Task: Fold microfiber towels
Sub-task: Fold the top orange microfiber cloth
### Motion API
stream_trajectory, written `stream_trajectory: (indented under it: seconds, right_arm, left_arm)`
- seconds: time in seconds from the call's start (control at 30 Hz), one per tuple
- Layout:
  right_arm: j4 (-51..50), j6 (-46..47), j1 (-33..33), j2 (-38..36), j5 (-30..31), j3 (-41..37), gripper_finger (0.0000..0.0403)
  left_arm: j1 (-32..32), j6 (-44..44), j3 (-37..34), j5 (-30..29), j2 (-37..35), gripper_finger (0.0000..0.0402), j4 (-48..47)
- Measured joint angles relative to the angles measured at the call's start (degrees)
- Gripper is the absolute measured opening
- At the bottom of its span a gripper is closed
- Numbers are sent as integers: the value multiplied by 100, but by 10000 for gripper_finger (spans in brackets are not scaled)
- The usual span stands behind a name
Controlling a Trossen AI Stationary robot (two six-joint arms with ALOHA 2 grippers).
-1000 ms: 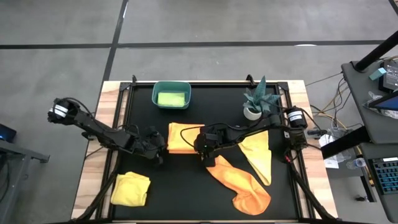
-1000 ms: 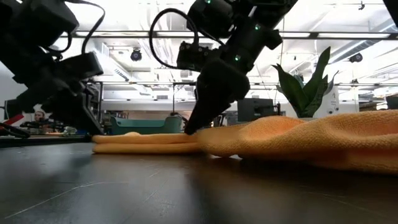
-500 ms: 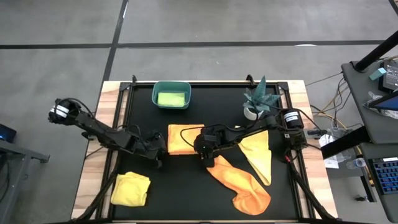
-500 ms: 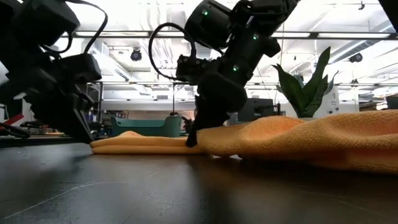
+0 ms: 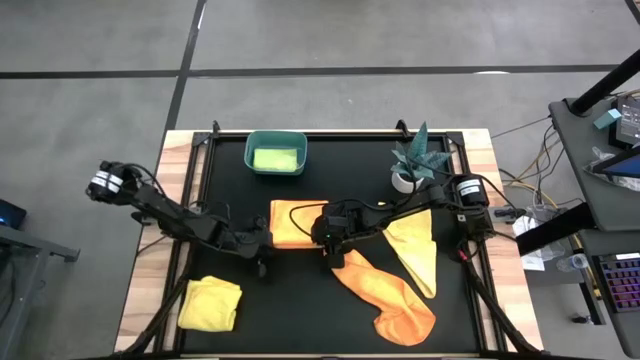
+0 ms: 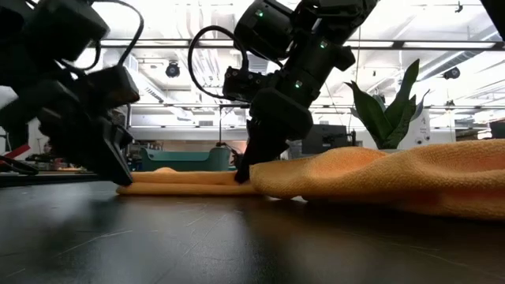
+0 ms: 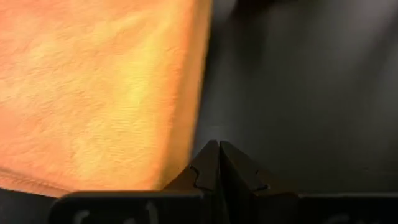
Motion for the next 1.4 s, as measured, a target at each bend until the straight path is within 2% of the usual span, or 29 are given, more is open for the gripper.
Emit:
stream_trajectory:
  seconds: [0.13,0.57,0.73,0.97,1.07,1.23,1.4]
  right_arm:
    - [-44,-59,0,-71,0,4,9]
    - [-555,-257,29,-260,-46,12,9]
    - [-426,-236,44,-226,-194,12,9]
    - [-274,-287,50,-58,-475,12,9]
    - [-282,-285,37,-55,-509,12,10]
    - [-303,-311,37,-100,-499,10,42]
    - [-402,-327,1,-167,-470,10,88]
  left_arm:
    - [3,-62,43,-295,226,0,23]
    - [15,-313,-72,-315,200,0,9]
    - [17,-311,-72,-315,183,0,-11]
    - [20,-268,-74,-258,-16,0,-163]
    - [20,-262,-74,-245,-235,0,-514]
    - [20,-185,-55,-214,-752,0,-1115]
    - [20,134,-44,-177,-1366,0,-1242]
